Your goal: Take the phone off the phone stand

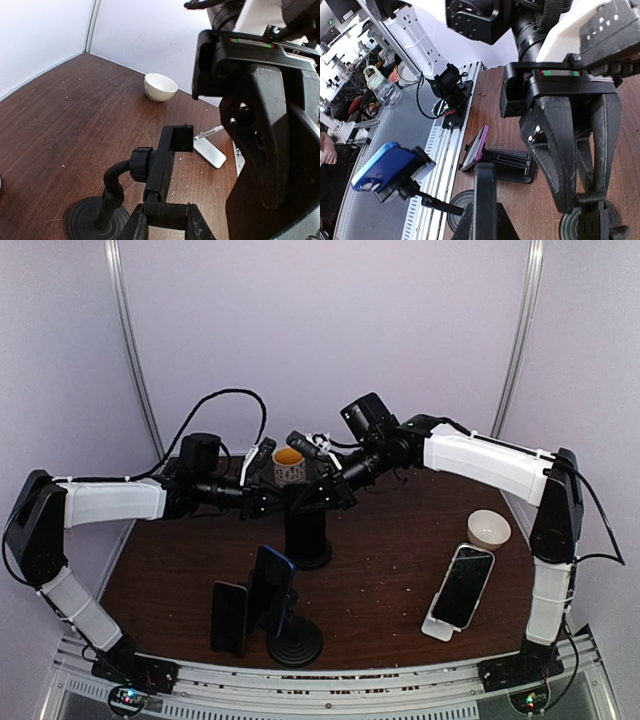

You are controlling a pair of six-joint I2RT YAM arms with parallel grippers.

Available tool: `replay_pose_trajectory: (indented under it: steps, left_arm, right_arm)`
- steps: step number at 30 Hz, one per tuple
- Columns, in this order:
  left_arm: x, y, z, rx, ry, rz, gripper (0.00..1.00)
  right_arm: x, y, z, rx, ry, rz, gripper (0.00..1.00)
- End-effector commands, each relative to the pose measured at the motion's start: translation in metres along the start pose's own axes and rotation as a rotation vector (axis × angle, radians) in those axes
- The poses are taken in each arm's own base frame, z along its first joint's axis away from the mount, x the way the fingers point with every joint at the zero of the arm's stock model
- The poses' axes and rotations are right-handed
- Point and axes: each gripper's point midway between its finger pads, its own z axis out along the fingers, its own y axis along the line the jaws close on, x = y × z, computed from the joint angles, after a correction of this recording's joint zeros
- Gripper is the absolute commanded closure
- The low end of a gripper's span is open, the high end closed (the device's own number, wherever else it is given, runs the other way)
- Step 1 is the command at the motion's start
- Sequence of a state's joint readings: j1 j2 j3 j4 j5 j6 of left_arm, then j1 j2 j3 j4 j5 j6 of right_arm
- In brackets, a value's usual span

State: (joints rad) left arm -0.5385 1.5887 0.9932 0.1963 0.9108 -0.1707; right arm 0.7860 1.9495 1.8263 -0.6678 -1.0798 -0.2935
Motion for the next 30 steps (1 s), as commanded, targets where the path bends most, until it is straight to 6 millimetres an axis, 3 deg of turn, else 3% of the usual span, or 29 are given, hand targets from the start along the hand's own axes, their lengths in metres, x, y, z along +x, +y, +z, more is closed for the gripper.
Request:
replay_pose_trajectory:
  steps: [1, 9, 23, 30]
  left_arm:
    - [-0.022, -0.005, 0.003, 0.017, -0.051, 0.092, 1.0]
    - [-0.021, 0.0, 0.002, -0.022, -0.039, 0.086, 1.0]
    - [-0.041, -0.001, -0.019, -0.054, -0.092, 0.101, 1.0]
    - [-0.044, 0.017, -0.047, -0.154, -0.15, 0.089, 1.0]
  right_arm:
    - [-0.049, 0.022, -0.013, -0.022, -0.15, -0.063, 1.0]
    - [-0.086, 0.04, -0.04, 0.006, -0.282, -0.094, 1.0]
    - [-0.084, 0.028, -0.079, 0.067, -0.381, -0.008, 1.0]
    - [-0.079, 0.025, -0.09, 0.09, -0.397, -0.006, 1.0]
